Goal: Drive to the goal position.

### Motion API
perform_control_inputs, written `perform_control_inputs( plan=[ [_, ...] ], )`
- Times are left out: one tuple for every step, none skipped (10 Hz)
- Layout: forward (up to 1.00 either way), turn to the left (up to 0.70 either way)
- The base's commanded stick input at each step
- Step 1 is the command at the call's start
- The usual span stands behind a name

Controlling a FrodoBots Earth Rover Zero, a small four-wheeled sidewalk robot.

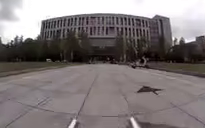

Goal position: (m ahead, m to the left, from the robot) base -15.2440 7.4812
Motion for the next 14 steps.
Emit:
perform_control_inputs(
  plan=[
    [1.0, 0.0],
    [1.0, 0.0],
    [1.0, 0.0],
    [1.0, 0.0],
    [1.0, 0.0],
    [1.0, 0.0],
    [1.0, 0.0],
    [1.0, -0.02],
    [1.0, -0.21],
    [1.0, -0.38],
    [1.0, -0.4],
    [1.0, -0.4],
    [1.0, -0.4],
    [1.0, -0.33]
  ],
)
